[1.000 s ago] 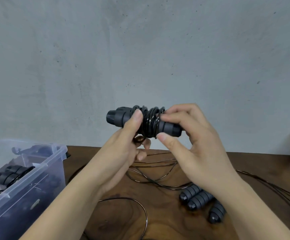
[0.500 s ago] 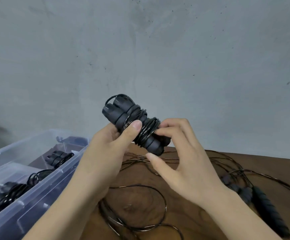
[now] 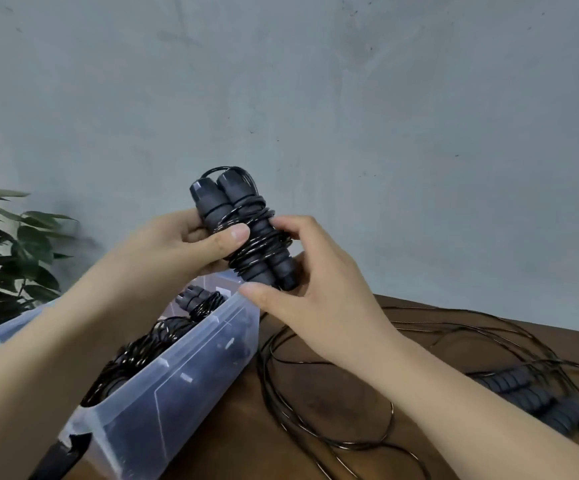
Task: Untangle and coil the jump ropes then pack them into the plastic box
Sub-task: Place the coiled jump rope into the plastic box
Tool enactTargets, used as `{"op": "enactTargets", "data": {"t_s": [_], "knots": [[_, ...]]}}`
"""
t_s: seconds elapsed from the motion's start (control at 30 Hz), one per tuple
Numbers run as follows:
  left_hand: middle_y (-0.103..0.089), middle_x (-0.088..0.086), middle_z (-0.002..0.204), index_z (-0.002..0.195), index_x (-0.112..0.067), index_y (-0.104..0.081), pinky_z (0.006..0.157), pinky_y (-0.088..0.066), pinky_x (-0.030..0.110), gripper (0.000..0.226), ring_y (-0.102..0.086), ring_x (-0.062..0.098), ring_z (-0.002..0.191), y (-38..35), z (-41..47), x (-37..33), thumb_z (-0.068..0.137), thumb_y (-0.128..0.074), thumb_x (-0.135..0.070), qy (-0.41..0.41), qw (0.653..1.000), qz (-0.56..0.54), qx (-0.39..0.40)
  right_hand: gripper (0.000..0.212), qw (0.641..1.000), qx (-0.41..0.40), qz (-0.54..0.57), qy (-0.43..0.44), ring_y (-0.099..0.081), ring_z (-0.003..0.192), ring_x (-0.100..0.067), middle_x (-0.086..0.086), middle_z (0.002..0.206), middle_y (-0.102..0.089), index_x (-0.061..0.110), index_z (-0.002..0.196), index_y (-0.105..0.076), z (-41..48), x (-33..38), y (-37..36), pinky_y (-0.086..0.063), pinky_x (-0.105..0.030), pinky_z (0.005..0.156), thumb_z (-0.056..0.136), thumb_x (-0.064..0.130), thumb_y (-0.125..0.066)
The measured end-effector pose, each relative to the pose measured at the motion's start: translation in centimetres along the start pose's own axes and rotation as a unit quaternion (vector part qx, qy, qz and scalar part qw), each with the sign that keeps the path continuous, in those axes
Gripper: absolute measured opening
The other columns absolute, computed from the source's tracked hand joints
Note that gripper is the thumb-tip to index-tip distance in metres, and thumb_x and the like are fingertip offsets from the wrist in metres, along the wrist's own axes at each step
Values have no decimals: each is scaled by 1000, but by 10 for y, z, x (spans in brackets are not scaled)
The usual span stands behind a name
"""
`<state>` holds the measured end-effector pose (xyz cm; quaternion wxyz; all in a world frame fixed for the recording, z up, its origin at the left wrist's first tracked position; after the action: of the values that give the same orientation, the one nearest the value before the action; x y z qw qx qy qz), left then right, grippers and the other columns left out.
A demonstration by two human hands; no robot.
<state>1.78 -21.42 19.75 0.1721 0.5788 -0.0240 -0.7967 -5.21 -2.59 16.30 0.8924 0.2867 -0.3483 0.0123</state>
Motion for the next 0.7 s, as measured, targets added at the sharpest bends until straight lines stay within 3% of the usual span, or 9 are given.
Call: {"op": "enactTargets", "data": {"t_s": [0.1,0.23,0.4,0.5,0.7], "knots": [[-78,12,119,133,-11,-63,110,-51,45,51,-75,26,114,26,22,26,88,-80,-30,58,998,-22,-30,66,999,31,-22,-9,-62,107,1,17,132,-59,40,145,-46,26,-10,-21,-47,-10,84,89,48,-80],[-79,7,116,132,-16,-60,90,-51,36,74,-76,21,106,60,49,61,73,-95,-44,133,990,13,-37,67,994,89,-58,-25,-65,105,-6,11,131,-62,35,145,-50,66,-32,-50,-53,-26,91,87,41,-83],[-77,4,121,126,-20,-70,70,-47,25,45,-68,16,99,88,79,97,86,-83,-38,239,970,-2,34,65,978,163,-121,-56,-69,92,-13,0,112,-71,27,139,-44,104,-50,-79,-59,-37,83,87,37,-83],[-76,4,122,117,-22,-73,72,-46,24,38,-67,15,98,97,89,119,85,-84,-37,294,953,-22,63,55,965,199,-163,-60,-69,87,-23,-3,99,-71,25,121,-44,119,-61,-97,-58,-44,78,84,36,-83],[-75,-2,100,111,-22,-72,70,-43,25,28,-68,15,92,95,87,157,89,-81,-37,354,929,-13,104,58,925,277,-256,-53,-65,85,-24,0,93,-65,24,118,-54,130,-68,-110,-56,-41,71,76,38,-91]]}}
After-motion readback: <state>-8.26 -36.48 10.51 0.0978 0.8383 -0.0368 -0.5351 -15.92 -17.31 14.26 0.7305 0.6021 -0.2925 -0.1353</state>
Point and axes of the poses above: each hand's wrist, its own z-axis towards the middle knuckle, its own y-axis out of the back of the hand, x = y × z, the point moved 2 cm from there along z, towards the middle knuckle
